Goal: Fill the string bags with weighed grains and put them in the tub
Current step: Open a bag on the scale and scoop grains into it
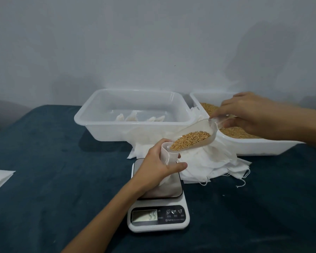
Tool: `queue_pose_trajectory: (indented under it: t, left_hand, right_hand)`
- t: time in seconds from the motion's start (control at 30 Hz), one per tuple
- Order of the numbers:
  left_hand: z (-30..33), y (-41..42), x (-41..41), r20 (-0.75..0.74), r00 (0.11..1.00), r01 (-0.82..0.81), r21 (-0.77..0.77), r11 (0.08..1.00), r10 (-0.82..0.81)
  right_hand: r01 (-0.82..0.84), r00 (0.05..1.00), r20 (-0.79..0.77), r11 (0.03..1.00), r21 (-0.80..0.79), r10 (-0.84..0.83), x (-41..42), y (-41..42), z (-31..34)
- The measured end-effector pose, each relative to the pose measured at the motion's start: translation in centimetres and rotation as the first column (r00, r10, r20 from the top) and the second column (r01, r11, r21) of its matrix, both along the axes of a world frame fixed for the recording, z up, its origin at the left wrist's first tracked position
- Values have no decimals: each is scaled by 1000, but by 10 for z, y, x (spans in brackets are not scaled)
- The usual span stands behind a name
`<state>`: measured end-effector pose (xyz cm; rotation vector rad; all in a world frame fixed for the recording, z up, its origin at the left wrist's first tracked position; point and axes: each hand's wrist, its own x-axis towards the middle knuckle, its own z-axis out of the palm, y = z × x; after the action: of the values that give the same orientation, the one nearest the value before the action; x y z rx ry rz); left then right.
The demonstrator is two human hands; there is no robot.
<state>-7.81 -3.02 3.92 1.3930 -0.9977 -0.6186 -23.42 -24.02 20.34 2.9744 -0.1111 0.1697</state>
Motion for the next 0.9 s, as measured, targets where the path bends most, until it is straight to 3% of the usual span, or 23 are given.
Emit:
queue_pose_trajectory:
  t: [0.27, 0.9]
  left_hand:
    - [-2, -1, 1, -12, 1000, 11, -4, 1000, -11]
    - [-3, -2, 1, -1, 999, -45, 31, 999, 45]
  right_hand:
    - [45, 998, -27, 993, -107, -49, 4, 3, 2]
    - [81, 995, -42, 988, -131, -87, 2, 5, 4]
